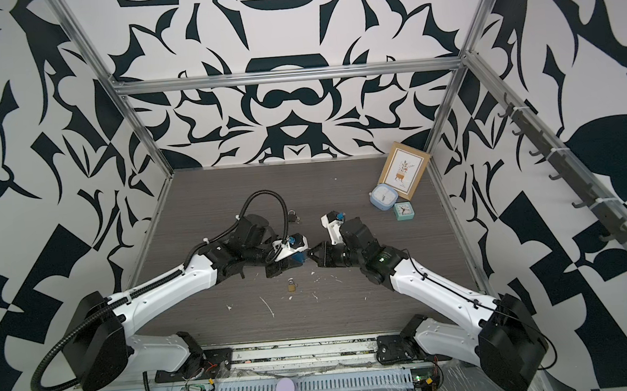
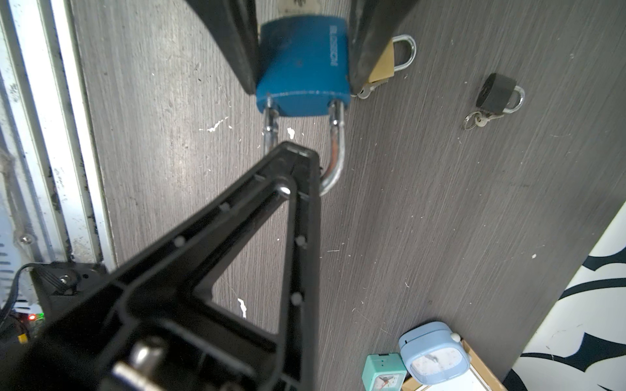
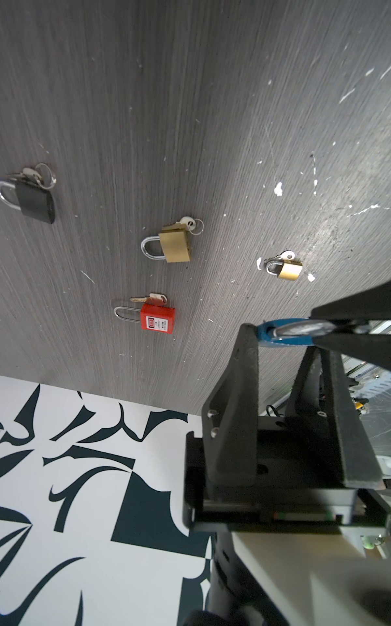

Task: Lock with the key

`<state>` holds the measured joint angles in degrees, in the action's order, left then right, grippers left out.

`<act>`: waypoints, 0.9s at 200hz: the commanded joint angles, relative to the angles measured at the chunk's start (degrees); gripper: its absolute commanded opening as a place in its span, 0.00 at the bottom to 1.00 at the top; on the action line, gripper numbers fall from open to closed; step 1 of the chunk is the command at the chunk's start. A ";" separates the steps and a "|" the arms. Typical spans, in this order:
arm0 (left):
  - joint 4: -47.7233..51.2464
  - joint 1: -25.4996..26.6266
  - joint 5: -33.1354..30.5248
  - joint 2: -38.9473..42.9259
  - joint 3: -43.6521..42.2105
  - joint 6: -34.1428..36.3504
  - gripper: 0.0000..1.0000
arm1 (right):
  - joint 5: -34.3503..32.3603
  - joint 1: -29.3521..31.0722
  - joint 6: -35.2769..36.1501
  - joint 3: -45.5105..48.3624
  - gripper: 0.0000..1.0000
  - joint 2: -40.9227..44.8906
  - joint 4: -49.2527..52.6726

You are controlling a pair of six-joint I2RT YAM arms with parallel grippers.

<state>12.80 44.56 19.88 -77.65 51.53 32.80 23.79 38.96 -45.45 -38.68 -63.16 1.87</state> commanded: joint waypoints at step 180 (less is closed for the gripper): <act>-22.35 1.06 -1.58 3.59 -4.91 0.25 0.00 | 10.47 0.25 -0.09 4.45 0.00 -0.62 -6.78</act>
<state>0.49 45.56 16.93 -75.18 44.56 32.86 26.41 37.89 -44.12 -35.29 -62.96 -4.25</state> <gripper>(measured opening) 0.392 0.085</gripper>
